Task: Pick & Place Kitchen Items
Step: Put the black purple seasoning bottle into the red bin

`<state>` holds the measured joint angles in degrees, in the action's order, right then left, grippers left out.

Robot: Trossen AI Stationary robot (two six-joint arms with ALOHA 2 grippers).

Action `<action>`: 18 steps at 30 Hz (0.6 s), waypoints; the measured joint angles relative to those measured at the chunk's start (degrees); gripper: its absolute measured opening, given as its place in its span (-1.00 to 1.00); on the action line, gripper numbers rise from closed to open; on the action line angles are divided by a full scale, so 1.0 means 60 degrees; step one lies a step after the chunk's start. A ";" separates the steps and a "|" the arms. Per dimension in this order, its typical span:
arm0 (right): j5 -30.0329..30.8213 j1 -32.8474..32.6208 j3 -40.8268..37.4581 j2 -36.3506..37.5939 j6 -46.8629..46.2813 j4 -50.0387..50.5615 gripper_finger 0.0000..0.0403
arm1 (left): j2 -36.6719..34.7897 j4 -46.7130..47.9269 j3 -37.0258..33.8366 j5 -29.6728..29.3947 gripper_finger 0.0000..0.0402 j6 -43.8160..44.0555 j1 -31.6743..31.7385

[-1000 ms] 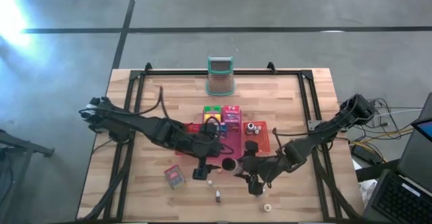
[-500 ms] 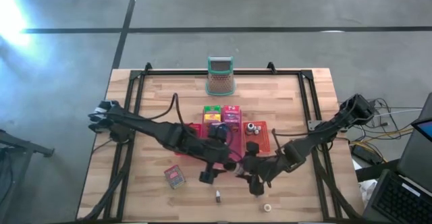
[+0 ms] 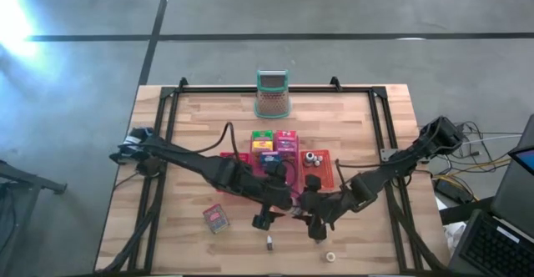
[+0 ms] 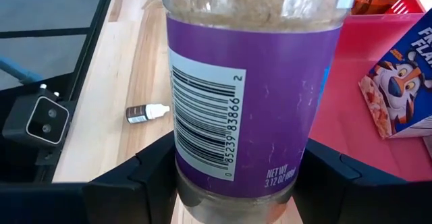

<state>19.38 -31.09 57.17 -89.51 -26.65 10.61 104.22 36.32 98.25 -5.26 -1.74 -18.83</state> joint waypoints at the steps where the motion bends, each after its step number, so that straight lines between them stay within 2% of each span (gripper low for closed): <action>1: -0.0013 0.0000 0.0000 0.0000 0.0000 0.0001 0.10 | -0.0004 -0.0023 0.0054 0.0000 0.60 -0.0008 0.0005; 18: -0.0058 0.0007 0.0000 0.0002 0.0044 0.0068 0.10 | -0.0004 0.0020 0.0155 0.0554 0.60 -0.0386 0.0121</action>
<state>19.03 -31.05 57.17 -89.50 -26.39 11.02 104.20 36.44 99.18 -1.93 -4.06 -18.10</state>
